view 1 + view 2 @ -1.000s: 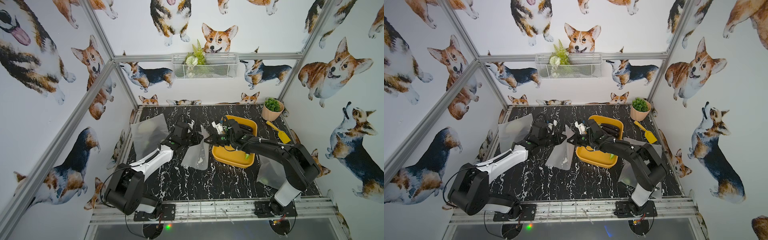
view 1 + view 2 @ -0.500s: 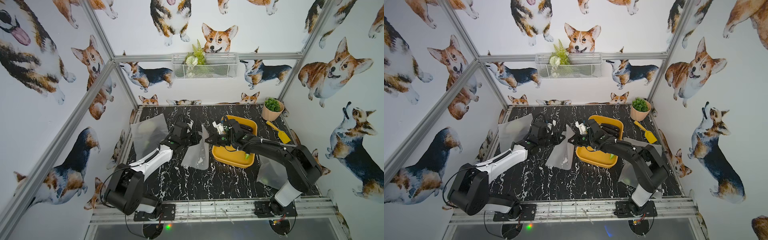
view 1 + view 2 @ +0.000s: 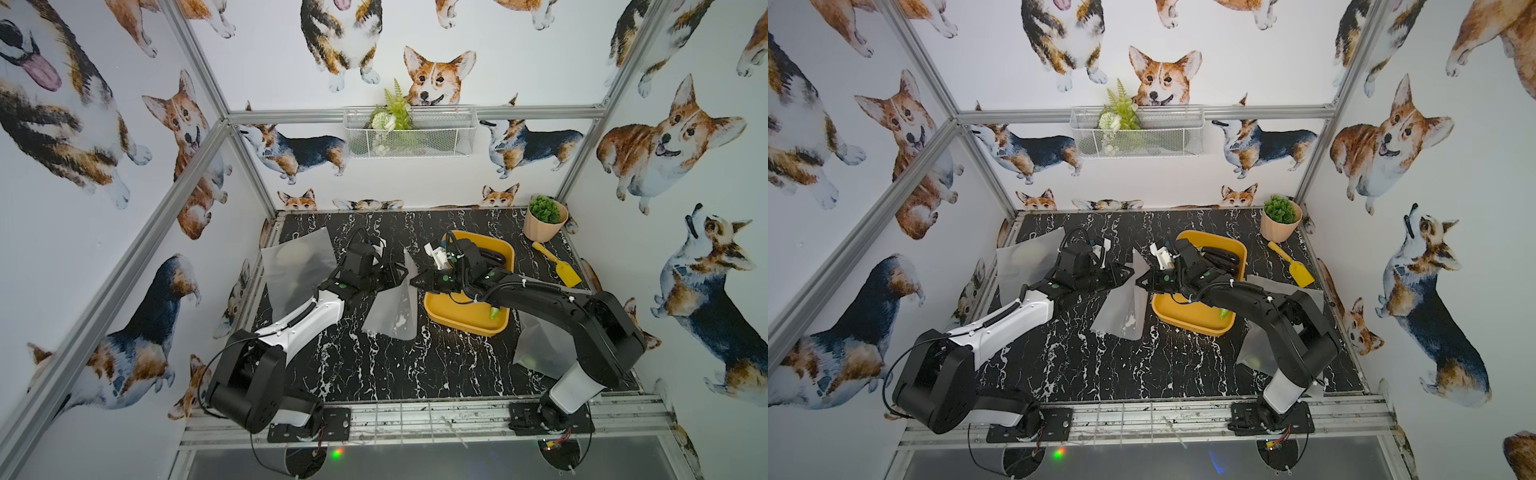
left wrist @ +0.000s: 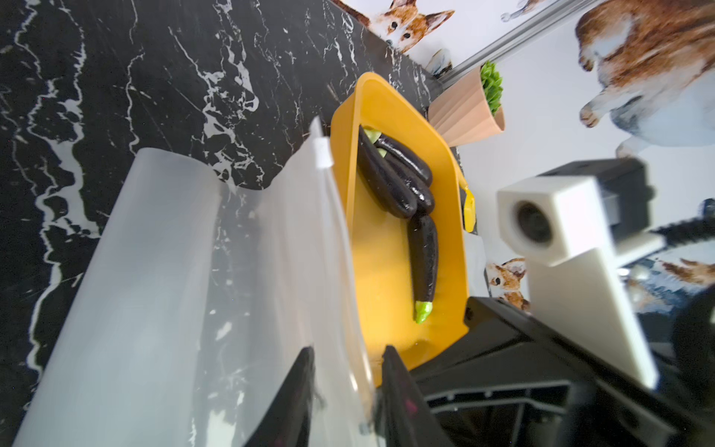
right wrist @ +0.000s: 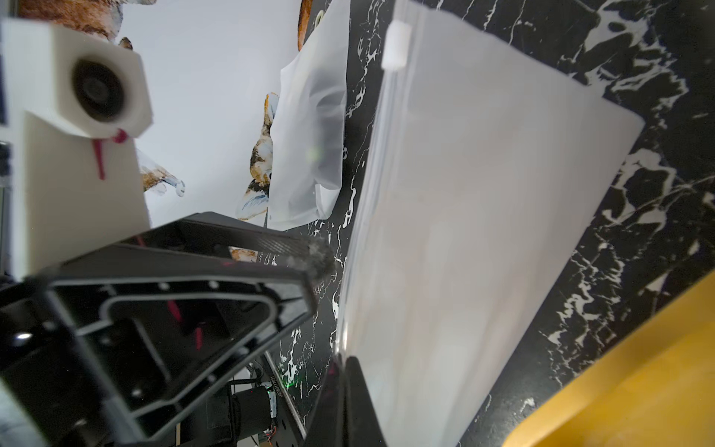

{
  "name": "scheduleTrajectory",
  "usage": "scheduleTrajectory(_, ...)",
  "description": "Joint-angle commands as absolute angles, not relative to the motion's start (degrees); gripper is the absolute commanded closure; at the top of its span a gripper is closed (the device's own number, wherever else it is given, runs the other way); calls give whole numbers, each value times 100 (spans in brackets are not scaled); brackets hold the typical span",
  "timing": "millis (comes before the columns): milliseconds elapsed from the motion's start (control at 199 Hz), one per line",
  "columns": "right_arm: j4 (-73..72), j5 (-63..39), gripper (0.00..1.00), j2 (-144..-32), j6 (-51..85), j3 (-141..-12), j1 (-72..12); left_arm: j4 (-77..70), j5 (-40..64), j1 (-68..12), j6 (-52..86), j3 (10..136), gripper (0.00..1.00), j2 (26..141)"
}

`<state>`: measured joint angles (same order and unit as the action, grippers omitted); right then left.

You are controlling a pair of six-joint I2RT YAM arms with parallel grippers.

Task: Place the eggplant in a zip-top bag and seal the zipper
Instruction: Open the zipper of the food storage bag at the center of the board.

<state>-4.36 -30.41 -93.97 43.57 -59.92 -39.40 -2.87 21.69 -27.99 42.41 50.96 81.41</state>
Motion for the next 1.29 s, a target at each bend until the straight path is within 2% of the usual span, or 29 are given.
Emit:
scheduleTrajectory(0,-456,-3023,100,-9403,4327,-6051,-3962,-558,2389,-2787,4448,5188,64,8194)
scheduleTrajectory(65,-457,-3014,100,-9394,4325,-6056,-3964,-569,2391,-2788,4434,5152,65,8250)
scheduleTrajectory(216,-456,-2988,100,-9378,4324,-6047,-3964,-585,2383,-2786,4443,5071,77,8285)
scheduleTrajectory(692,-466,-2930,100,-9360,4328,-6078,-3964,-475,2342,-2789,4369,5034,79,8339)
scheduleTrajectory(873,-459,-2935,100,-9373,4322,-6108,-3964,-475,2382,-2786,4360,5045,86,8374)
scheduleTrajectory(1204,-304,-2813,100,-9370,4241,-6119,-3964,-544,2465,-2786,4384,5060,89,8376)
scheduleTrajectory(1290,-274,-2769,100,-9369,4226,-6117,-3964,-570,2463,-2786,4412,5036,82,8355)
